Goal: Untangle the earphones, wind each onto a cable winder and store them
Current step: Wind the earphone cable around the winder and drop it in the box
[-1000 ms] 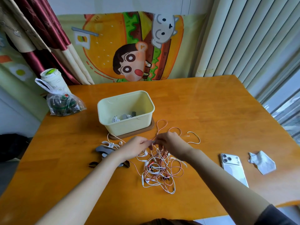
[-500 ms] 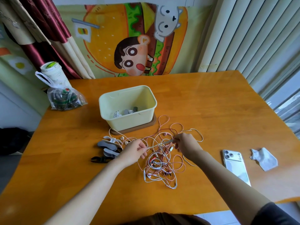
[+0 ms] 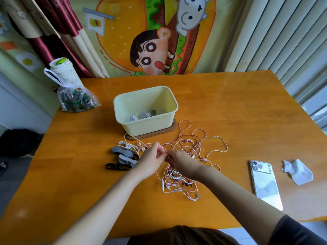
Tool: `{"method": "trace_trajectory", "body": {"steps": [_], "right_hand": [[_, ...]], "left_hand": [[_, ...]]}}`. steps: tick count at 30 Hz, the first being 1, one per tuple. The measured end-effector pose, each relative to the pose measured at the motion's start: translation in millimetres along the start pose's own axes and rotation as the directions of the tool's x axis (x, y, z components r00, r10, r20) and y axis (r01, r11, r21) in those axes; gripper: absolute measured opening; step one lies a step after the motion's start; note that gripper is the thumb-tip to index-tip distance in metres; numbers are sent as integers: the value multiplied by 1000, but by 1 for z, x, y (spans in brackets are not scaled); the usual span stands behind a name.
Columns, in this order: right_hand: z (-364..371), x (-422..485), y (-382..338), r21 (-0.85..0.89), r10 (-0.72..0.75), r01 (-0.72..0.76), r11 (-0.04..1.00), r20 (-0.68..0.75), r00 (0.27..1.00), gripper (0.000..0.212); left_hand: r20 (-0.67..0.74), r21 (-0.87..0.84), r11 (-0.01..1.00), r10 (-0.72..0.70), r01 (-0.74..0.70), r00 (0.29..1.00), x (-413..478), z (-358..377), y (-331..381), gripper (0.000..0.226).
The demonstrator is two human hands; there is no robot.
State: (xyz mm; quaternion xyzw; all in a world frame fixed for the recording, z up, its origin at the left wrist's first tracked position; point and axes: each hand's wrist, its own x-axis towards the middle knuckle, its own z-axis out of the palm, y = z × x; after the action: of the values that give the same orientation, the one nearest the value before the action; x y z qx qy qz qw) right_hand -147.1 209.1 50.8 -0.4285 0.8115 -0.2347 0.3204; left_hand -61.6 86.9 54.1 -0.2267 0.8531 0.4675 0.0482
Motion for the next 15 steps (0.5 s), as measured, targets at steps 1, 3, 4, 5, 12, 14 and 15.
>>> {"method": "trace_trajectory", "body": {"steps": [1,3,4,5,12,14,15], "right_hand": [[0,2,-1,-9,-12,12,1000,-18,1000,20],[3,6,-3,-9,-21,21,1000,-29,999,24],[4,8,-3,-10,-18,18,1000,-30,999,25],[7,10,-2,-6,-9,9,1000,-31,999,25],[17,15,8,-11,123,-124,992,-36,992,26],[19,15,10,-14,120,-121,993,-35,992,26],[21,14,10,-9,119,-120,993,-30,992,27]], "left_hand": [[-10,-6,1000,-10,10,1000,0,-3,-5,8],[-18,-40,998,-45,44,999,-2,-7,-18,6],[-29,-58,996,-66,65,997,-3,-9,-28,5],[-49,-68,993,-95,91,994,-3,-10,-37,8],[-339,100,907,-355,409,871,-2,-29,-108,38],[-318,172,855,-422,489,849,-6,-31,-126,49],[-295,216,834,-440,508,848,-8,-31,-133,53]]}}
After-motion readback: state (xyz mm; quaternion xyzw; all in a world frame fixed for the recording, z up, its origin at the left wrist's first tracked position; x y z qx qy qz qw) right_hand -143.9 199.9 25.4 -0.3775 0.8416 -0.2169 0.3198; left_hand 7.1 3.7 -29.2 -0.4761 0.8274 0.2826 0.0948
